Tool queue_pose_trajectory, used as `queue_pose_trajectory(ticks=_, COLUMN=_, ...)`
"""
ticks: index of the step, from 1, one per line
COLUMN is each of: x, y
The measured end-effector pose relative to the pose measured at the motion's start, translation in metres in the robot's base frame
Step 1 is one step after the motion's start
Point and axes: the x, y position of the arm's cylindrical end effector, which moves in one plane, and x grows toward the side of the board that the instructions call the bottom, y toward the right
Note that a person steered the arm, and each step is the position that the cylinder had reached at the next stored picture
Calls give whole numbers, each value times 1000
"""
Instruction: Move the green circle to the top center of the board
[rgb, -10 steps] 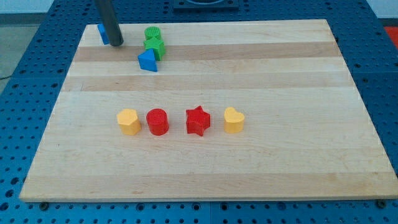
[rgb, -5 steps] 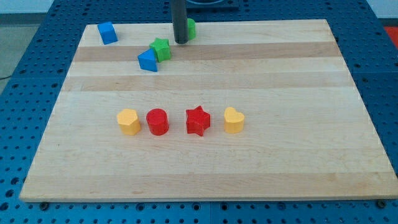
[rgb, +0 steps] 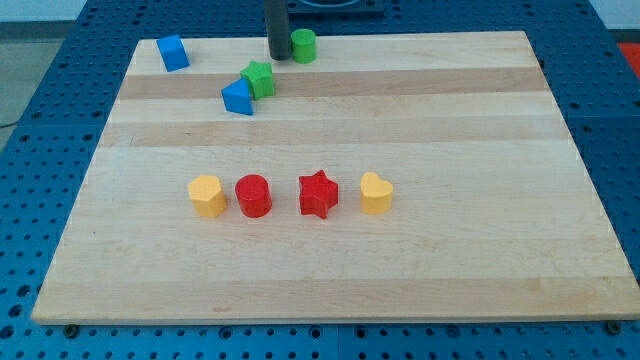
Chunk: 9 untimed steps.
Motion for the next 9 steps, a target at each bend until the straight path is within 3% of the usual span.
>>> queue_pose_trajectory(ticks=2, x=-9, y=-1)
queue_pose_trajectory(ticks=4, x=-8, y=57)
queue_pose_trajectory(ticks=7, x=-8, y=81)
queue_pose_trajectory(ticks=9, x=-8, y=15)
